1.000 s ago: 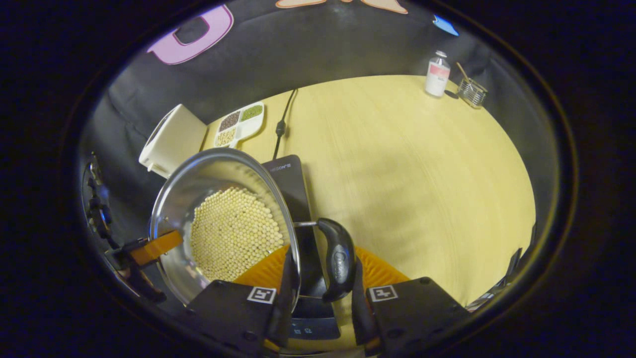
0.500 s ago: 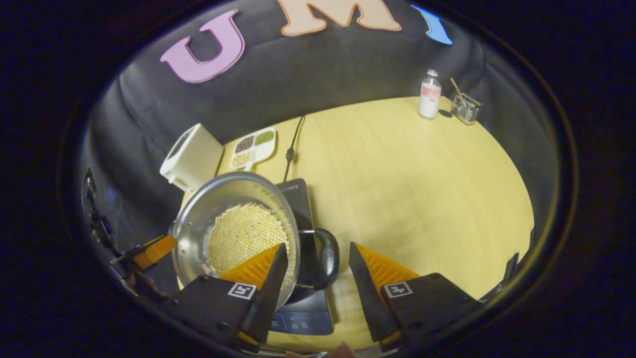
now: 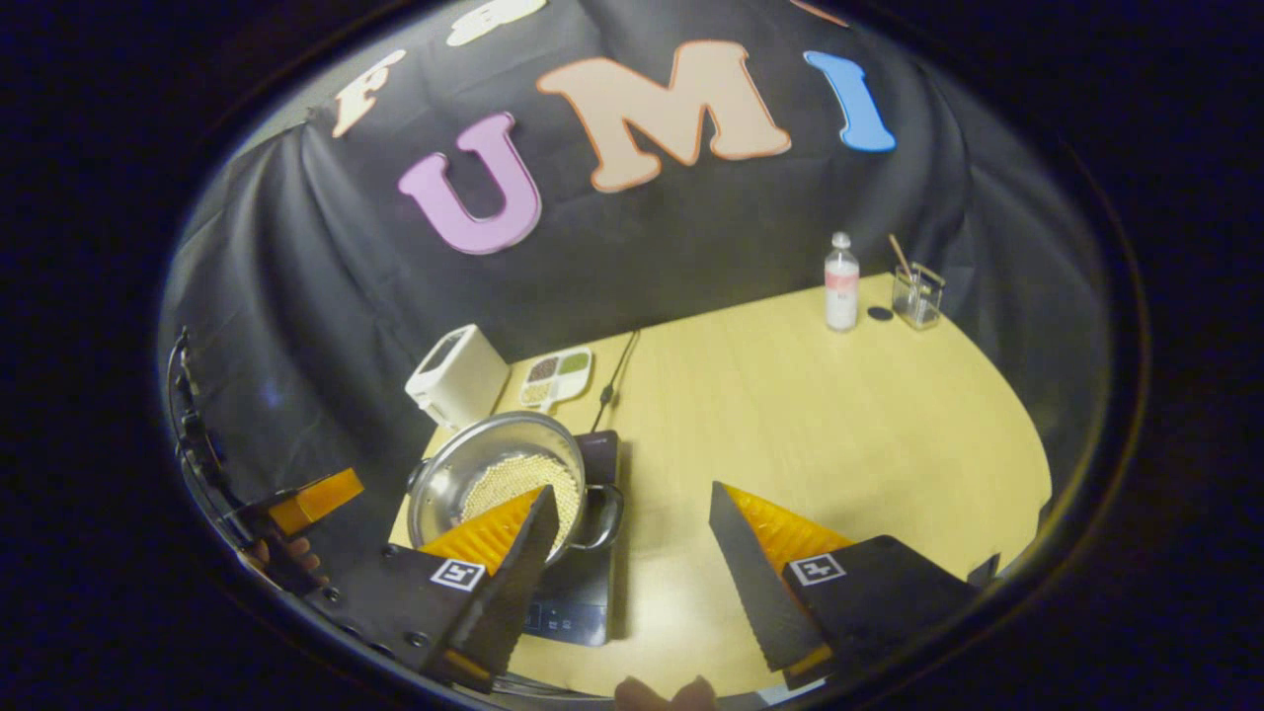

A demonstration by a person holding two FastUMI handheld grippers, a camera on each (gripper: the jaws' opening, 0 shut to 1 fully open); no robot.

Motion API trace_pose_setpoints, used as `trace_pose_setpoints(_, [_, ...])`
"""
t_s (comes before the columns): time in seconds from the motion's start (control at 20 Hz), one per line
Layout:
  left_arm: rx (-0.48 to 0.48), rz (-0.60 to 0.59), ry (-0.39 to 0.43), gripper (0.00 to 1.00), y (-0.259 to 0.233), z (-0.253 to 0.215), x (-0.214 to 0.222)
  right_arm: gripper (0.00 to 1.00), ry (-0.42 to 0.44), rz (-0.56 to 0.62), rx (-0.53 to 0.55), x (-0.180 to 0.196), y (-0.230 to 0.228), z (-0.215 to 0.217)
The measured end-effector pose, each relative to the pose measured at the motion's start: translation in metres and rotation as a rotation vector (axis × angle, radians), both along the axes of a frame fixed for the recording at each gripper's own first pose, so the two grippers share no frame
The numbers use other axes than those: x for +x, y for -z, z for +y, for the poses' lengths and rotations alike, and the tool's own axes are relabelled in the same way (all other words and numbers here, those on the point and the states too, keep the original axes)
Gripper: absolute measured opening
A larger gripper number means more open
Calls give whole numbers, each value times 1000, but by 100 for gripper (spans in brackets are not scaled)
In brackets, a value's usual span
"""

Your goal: First push the handle of the pot to place it horizontally, then grasp the pot with both hands and set it on the induction cooktop.

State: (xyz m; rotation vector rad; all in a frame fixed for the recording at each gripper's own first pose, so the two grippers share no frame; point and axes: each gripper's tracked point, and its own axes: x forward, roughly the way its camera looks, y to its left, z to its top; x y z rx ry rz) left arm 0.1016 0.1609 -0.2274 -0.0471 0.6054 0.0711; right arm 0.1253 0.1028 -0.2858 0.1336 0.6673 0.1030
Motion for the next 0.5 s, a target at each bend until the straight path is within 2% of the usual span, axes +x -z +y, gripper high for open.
trace_pose_setpoints(0.05, [15, -30, -4, 88, -14, -8, -14, 91, -16, -56, 1, -4, -15, -6])
trace_pose_setpoints(0.2, [71, -141, -20, 89, -63, -33, -46, 91, -47, -219, 37, -21, -63, -18])
trace_pose_setpoints(0.3, [107, -230, -3, 85, -101, -52, -63, 91, -27, -338, 63, -31, -105, -30])
trace_pose_setpoints(0.35, [127, -274, 13, 88, -119, -62, -69, 90, -16, -395, 55, -36, -128, -41])
trace_pose_setpoints(0.4, [141, -321, 29, 85, -137, -72, -74, 95, -8, -454, 38, -39, -148, -51])
trace_pose_setpoints(0.5, [139, -403, 58, 91, -170, -95, -83, 95, 17, -544, -2, -58, -184, -64])
